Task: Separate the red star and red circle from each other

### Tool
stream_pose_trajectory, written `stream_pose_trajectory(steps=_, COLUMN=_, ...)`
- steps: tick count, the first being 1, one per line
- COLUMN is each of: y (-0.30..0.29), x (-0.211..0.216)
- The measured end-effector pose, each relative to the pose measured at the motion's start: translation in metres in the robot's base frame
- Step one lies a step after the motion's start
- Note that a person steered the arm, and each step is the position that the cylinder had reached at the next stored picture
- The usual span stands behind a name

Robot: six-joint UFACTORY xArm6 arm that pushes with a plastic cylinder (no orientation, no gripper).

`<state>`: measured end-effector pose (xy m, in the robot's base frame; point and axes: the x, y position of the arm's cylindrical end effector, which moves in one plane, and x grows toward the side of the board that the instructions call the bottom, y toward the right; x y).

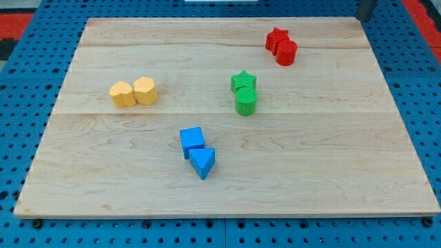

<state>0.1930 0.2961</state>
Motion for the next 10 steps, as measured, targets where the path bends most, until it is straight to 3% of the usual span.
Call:
stream_pose_trajectory(steps=1, y=0.000, x=0.014)
stream_pose_trajectory(steps=4, y=-0.136, x=0.144)
stream_pose_trajectory(steps=5, y=-0.172, x=0.135)
stream_pose_trajectory(steps=7, y=-0.167, x=0.126)
stream_pose_trajectory(steps=8, y=-0.131, x=0.126)
stream_pose_trajectory(steps=9, y=-0.149, x=0.103)
stream_pose_trajectory(steps=10, y=-0.219, x=0.101)
